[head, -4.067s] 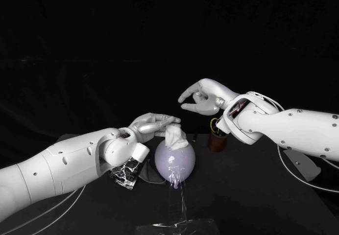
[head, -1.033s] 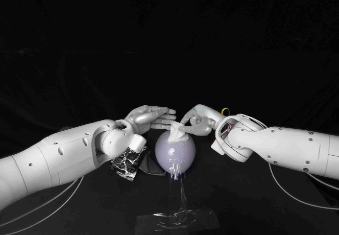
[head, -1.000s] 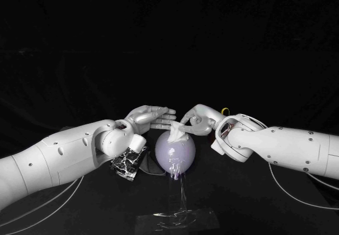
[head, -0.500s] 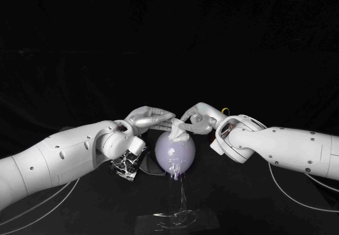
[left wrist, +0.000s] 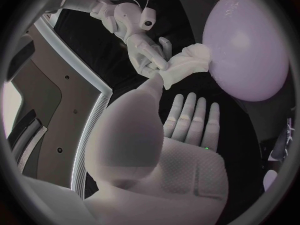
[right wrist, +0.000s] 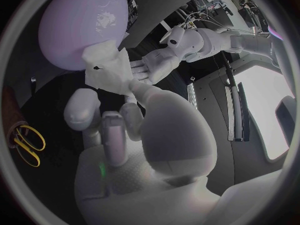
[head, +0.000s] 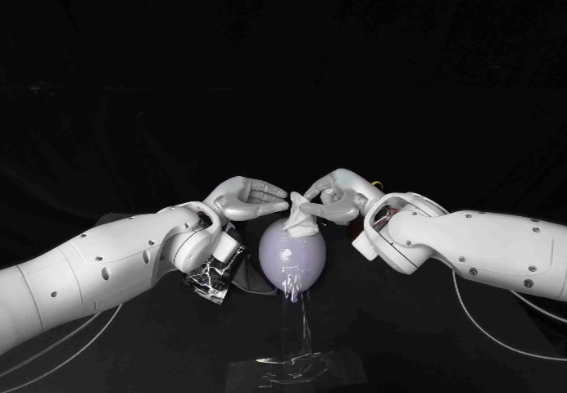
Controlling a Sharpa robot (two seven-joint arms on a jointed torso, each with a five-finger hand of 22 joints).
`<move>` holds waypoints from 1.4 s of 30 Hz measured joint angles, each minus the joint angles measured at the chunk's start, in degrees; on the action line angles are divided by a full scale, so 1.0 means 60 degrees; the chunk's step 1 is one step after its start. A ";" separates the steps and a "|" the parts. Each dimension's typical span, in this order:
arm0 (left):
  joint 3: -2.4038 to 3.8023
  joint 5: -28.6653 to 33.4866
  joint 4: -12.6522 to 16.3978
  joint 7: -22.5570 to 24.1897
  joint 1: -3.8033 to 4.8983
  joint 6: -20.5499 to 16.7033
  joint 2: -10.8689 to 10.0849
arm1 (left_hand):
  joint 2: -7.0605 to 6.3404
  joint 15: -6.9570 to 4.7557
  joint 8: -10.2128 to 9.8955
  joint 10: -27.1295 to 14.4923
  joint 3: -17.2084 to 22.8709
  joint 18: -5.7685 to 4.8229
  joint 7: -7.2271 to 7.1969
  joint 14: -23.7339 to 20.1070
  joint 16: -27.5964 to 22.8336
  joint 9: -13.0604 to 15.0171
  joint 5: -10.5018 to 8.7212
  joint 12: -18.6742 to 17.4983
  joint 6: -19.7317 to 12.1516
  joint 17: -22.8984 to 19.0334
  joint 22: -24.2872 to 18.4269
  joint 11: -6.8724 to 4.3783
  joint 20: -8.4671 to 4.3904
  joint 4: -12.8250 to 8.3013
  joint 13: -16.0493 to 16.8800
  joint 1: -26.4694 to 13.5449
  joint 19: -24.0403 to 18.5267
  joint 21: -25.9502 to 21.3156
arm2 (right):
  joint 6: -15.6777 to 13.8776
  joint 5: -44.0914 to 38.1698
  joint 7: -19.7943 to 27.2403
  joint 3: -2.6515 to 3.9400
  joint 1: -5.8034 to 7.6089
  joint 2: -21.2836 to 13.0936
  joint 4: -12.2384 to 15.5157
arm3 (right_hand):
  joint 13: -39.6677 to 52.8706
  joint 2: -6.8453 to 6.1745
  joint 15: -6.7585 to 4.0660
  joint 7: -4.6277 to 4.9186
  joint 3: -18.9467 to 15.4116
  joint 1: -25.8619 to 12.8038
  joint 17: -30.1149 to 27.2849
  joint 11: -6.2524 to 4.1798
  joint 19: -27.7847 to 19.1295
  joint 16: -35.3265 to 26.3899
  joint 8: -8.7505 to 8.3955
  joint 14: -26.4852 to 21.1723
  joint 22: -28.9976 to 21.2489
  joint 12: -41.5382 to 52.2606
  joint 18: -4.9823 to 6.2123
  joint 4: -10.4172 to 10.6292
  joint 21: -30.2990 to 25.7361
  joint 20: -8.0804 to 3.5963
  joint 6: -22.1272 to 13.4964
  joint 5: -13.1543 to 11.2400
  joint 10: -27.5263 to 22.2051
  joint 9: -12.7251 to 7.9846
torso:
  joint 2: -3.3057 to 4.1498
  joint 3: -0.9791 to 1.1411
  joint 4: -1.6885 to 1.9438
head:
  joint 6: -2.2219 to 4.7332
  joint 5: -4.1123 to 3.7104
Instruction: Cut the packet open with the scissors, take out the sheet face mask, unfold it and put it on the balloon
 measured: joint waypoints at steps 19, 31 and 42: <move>0.0003 -0.0887 0.0207 0.0338 -0.0014 -0.1004 0.0199 | 0.0682 -0.0442 0.0937 0.0951 -0.0525 0.0156 0.0154 0.1121 0.0594 0.0278 0.0000 0.0551 0.1524 0.0326 0.0104 -0.0480 0.0053 0.0566 0.0079 0.0270 0.0706 0.0277 | -0.0205 0.0300 0.0086 0.0064 0.0189 -0.0112 0.0252 | -0.0015 -0.0102 0.0003 0.0017 0.0120 -0.0102 0.0006 -0.0052 -0.0002 -0.0004 0.0189 -0.0001 -0.0004 -0.0004 -0.0062 -0.0067 0.0039 0.0002 -0.0088 -0.0023 0.0052 0.0001 | 0.0007 0.0001 -0.0001 | 0.0033 -0.0013; 0.0008 -0.0905 0.0194 0.0426 -0.0017 -0.0944 0.0252 | 0.0832 -0.0477 0.0929 0.1037 -0.0638 0.0152 0.0119 0.1156 0.0649 0.0196 0.0000 0.0551 0.1624 0.0346 0.0093 -0.0498 0.0053 0.0728 0.0052 0.0120 0.0705 0.0276 | -0.0263 0.0332 0.0142 0.0067 0.0201 -0.0127 0.0326 | -0.0011 -0.0108 -0.0031 0.0038 0.0244 -0.0191 -0.0002 -0.0088 -0.0003 -0.0013 0.0407 -0.0037 -0.0004 -0.0005 -0.0065 -0.0138 0.0038 0.0002 -0.0144 -0.0043 0.0087 0.0001 | 0.0009 0.0001 -0.0002 | 0.0027 -0.0019; 0.0013 -0.0907 0.0142 0.0431 -0.0017 -0.0827 0.0268 | 0.1061 -0.0477 0.0783 0.1036 -0.0596 0.0150 0.0120 0.1155 0.0649 0.0103 -0.0002 0.0484 0.1693 0.0366 0.0083 -0.0498 0.0052 0.0685 0.0016 0.0528 0.0704 0.0276 | -0.0322 0.0351 0.0164 0.0068 0.0204 -0.0178 0.0447 | -0.0011 -0.0106 -0.0031 0.0057 0.0303 -0.0188 0.0002 -0.0102 -0.0004 0.0002 0.0473 -0.0037 0.0002 -0.0017 -0.0069 -0.0145 0.0037 0.0002 -0.0194 0.0004 0.0099 0.0001 | 0.0006 0.0001 0.0003 | 0.0036 -0.0025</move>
